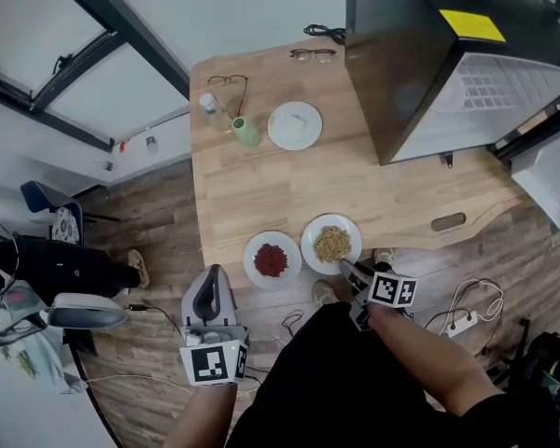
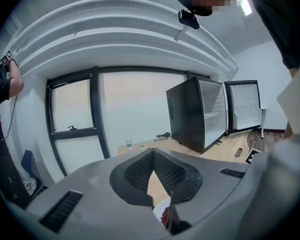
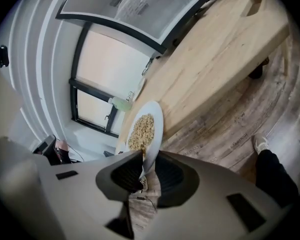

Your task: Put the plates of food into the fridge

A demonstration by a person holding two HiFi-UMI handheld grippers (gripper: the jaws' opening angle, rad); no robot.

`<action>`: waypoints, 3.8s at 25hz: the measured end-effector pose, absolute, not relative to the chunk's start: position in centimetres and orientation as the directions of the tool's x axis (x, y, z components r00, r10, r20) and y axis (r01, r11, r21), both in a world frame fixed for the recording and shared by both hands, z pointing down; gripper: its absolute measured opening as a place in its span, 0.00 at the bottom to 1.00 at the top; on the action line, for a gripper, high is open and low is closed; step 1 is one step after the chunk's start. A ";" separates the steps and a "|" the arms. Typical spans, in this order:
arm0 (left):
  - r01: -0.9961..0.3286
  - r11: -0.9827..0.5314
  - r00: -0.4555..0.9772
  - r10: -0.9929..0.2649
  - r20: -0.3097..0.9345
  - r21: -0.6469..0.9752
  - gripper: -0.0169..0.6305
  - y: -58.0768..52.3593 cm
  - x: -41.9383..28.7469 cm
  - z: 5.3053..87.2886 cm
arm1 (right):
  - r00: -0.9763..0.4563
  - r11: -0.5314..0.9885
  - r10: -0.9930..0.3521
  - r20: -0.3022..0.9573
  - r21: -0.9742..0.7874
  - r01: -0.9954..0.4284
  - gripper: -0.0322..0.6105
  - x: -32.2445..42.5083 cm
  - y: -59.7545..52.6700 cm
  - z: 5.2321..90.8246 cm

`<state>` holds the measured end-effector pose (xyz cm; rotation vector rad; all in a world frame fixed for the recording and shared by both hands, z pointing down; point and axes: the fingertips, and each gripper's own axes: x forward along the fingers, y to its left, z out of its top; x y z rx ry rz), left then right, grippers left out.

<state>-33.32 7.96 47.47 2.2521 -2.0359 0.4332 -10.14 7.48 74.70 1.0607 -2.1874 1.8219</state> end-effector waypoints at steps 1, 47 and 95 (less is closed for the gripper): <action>-0.984 -0.120 0.082 -0.962 0.262 -0.132 0.03 8.1 -33.2 47.6 | -0.759 0.037 -0.441 0.480 -0.835 -0.549 0.19 -10.3 7.4 74.5; -0.941 -0.313 0.301 -0.947 0.109 -0.125 0.03 -6.2 -15.1 39.8 | -0.513 0.066 -0.834 0.205 -0.885 -0.461 0.10 16.8 -6.8 54.3; -0.982 -0.161 0.152 -0.983 0.099 -0.097 0.03 -15.6 -10.2 40.1 | -0.365 0.160 -0.824 0.433 -0.440 -0.883 0.23 26.8 -28.1 48.5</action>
